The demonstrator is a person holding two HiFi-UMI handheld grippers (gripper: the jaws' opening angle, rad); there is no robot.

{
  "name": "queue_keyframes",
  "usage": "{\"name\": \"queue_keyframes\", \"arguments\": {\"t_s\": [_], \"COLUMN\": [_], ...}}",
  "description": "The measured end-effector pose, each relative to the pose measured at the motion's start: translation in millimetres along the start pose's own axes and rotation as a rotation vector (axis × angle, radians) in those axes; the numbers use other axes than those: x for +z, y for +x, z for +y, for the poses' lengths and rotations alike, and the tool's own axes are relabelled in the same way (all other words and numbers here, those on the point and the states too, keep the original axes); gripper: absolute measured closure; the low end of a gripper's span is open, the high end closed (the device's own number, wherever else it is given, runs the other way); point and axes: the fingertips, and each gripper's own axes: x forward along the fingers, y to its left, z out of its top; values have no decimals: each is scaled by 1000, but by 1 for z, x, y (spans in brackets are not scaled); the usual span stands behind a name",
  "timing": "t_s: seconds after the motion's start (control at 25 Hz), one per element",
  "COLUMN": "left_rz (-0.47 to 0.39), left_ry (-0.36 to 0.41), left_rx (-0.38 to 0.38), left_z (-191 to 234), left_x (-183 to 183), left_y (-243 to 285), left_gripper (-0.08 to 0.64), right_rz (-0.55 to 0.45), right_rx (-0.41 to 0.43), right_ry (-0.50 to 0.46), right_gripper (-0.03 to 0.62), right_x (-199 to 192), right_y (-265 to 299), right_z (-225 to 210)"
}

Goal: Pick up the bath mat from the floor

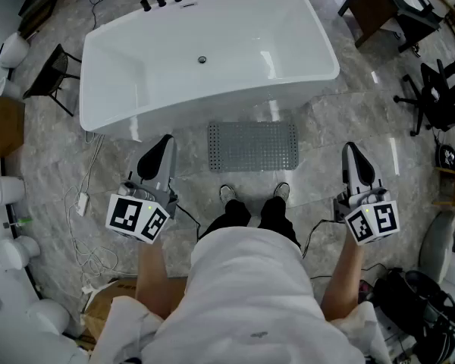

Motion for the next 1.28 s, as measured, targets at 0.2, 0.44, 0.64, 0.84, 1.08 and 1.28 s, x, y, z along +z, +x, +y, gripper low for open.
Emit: {"name": "queue_keyframes", "arguments": {"t_s": [0.2,0.44,0.64,0.84,1.08,1.28], "left_rz": [19,32,46,48,76,88], "left_ry": [14,19,19,-7,-16,-38], "left_rx": [-11,-12,-12,-28,-41,10], "left_z": [0,-3,-4,-8,-32,-55], "left_x": [-10,-15,-18,-32,-45,-56], "left_y": [1,4,6,11,19,38], "left_gripper": [555,555,555,557,555,555], "right_rz": [0,-19,-38,-13,7,40], "right_rx": [-4,-20,-28,-41,-24,-10], "right_ry": [-6,4,19,10,0,31], "right_gripper": [584,584,584,584,584,583], "right_x": [-2,-2,0,-11,-22,-36], "right_y": [0,-1,-1,-2,-4,-9], "right_z": [2,-2,-6,-11,-21,-64]}}
